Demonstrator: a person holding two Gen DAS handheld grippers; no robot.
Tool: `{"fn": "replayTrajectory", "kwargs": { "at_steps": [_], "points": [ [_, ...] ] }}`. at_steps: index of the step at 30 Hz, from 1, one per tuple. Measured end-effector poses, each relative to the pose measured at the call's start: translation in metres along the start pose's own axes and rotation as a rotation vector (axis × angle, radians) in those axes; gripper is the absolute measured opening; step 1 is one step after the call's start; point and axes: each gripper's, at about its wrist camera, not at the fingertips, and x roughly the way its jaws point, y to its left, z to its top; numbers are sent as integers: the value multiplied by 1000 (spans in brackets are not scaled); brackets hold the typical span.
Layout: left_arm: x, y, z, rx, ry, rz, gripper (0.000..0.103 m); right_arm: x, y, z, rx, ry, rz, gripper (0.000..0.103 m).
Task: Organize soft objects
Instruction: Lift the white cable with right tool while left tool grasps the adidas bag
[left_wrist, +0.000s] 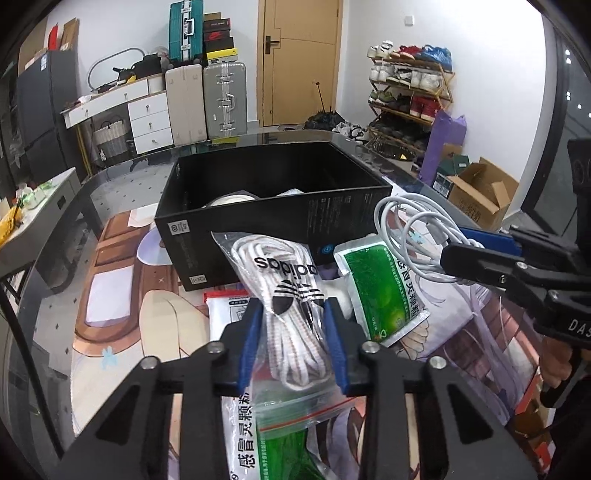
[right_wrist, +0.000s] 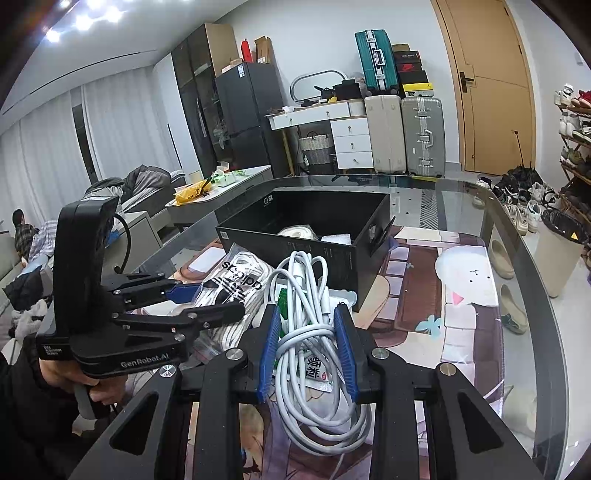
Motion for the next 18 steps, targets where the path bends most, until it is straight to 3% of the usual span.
{"fn": "replayTrajectory", "kwargs": {
  "at_steps": [5, 18],
  "points": [
    [-7, 2, 0, -13, -17, -6, 25, -2, -3, 1, 10, -15, 1, 30],
    [-20, 16, 1, -41, -46, -5, 23, -8, -5, 1, 19, -36, 7, 30]
  ]
}}
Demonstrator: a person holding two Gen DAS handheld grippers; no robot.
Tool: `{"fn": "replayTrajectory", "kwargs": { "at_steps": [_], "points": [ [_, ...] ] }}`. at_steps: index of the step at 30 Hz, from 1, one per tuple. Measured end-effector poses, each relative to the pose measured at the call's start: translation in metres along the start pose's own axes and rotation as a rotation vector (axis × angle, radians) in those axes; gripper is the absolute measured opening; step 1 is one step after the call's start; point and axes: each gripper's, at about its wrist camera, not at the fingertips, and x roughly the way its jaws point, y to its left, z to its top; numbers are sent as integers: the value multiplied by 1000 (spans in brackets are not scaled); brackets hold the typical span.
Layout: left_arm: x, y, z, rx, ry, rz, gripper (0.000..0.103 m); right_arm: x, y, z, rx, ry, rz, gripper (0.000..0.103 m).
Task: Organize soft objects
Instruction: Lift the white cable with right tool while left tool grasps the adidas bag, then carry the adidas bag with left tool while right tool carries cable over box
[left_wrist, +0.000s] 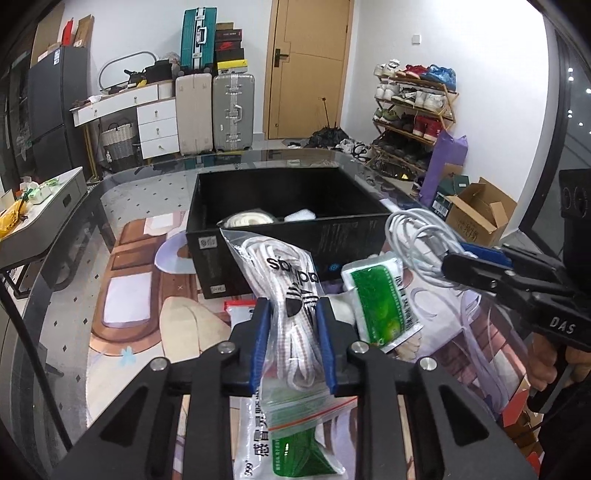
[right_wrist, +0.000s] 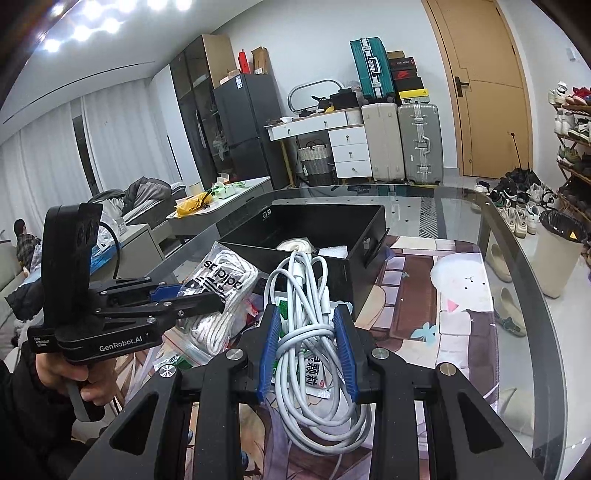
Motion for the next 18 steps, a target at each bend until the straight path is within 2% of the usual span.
{"fn": "replayTrajectory", "kwargs": {
  "at_steps": [5, 18],
  "points": [
    [6, 4, -5, -18, 12, -13, 23, -1, 0, 0, 0, 3, -4, 30],
    [-17, 12, 3, -46, -66, -25, 21, -6, 4, 3, 3, -19, 2, 30]
  ]
}}
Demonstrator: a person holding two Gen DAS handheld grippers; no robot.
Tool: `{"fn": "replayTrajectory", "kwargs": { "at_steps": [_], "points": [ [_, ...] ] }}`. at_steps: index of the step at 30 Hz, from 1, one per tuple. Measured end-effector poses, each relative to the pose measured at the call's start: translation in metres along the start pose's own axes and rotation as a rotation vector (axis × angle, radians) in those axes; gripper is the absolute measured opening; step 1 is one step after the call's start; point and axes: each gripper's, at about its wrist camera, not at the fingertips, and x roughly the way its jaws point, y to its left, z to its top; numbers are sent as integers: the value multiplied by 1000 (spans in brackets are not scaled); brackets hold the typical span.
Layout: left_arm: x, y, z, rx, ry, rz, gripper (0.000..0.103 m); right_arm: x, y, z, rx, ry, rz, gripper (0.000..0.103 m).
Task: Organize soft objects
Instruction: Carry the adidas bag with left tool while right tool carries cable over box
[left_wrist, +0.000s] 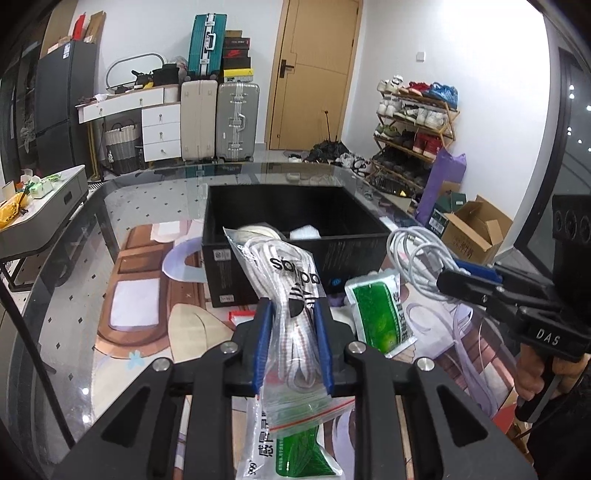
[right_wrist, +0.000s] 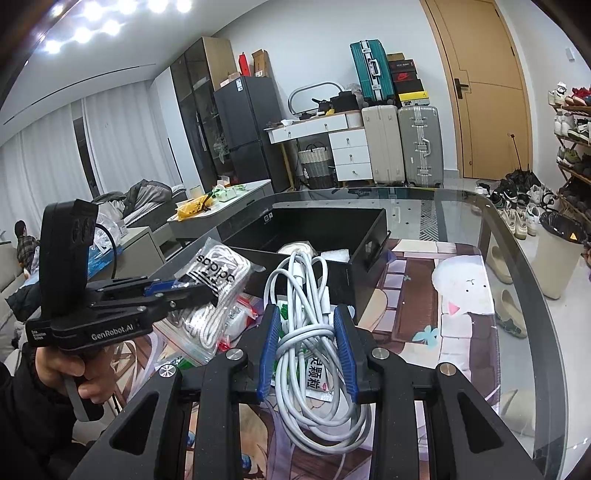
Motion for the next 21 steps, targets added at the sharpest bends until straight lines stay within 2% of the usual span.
{"fn": "replayTrajectory", "kwargs": {
  "at_steps": [10, 21],
  "points": [
    [-12, 12, 19, -30, -68, 3, 21, 0, 15, 17, 6, -34, -9, 30],
    [0, 29, 47, -102, -97, -16, 21, 30, 23, 52, -27, 0, -54, 30]
  ]
}}
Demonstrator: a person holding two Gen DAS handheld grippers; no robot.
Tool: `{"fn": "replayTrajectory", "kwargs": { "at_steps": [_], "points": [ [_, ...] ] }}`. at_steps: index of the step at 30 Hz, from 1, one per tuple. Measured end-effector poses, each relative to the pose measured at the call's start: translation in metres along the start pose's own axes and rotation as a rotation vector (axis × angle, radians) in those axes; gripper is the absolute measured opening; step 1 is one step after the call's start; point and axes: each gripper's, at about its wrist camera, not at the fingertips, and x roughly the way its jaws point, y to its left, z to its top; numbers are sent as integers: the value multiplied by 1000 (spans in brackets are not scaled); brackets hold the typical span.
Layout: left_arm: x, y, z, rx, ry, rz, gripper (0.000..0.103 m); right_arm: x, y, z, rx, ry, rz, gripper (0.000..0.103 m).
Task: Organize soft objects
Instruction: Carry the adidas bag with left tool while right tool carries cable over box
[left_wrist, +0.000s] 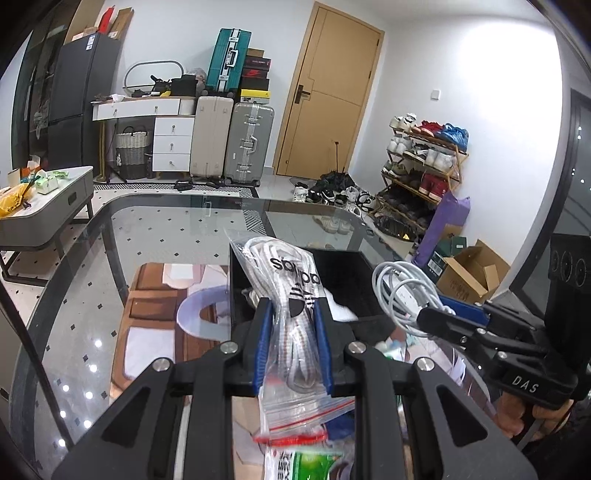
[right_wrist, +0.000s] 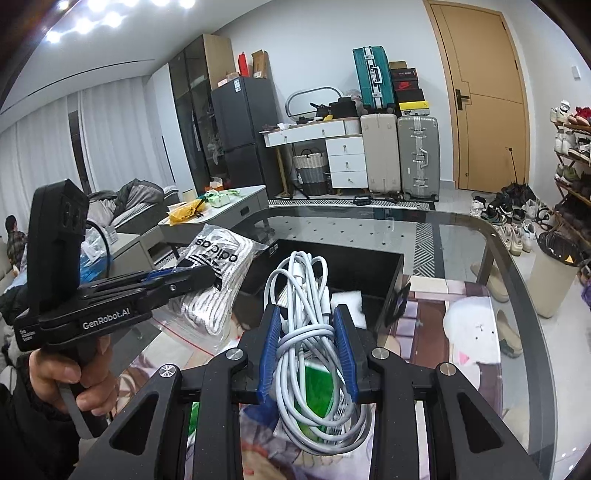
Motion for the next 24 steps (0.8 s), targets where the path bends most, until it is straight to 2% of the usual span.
{"fn": "replayTrajectory", "kwargs": {
  "at_steps": [12, 24],
  "points": [
    [42, 5, 20, -100, -25, 62, 21, 43, -21, 38, -1, 19, -27, 30],
    [73, 14, 20, -184, -37, 127, 21, 90, -27, 55, -36, 70, -21, 30]
  ]
}}
